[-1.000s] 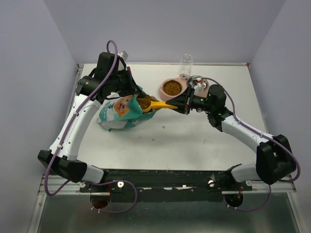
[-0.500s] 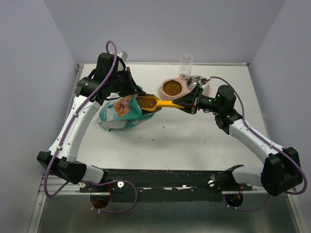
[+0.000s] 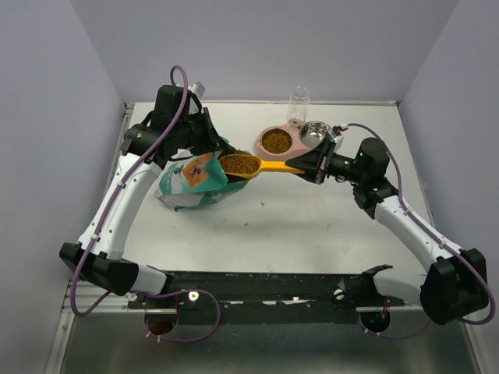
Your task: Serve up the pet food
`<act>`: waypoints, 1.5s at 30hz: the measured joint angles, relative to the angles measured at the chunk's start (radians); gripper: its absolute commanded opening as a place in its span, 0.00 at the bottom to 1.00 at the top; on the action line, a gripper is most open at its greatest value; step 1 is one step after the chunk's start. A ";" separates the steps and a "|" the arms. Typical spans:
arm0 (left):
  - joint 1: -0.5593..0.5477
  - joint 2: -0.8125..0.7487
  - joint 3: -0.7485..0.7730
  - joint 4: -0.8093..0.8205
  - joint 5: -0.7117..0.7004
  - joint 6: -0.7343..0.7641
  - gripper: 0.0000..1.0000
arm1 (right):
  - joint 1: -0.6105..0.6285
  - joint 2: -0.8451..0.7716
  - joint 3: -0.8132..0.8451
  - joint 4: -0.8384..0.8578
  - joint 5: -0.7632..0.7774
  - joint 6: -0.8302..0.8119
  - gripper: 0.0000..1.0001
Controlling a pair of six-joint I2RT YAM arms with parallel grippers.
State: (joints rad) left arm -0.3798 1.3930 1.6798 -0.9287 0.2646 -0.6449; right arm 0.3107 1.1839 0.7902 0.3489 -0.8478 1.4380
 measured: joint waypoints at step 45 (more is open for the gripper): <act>0.001 -0.011 -0.008 0.004 0.000 -0.007 0.00 | -0.272 -0.122 0.076 0.025 -0.157 0.099 0.01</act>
State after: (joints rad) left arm -0.3790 1.3819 1.6714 -0.9249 0.2642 -0.6518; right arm 0.0383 1.0622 0.8658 0.3740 -1.0046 1.5368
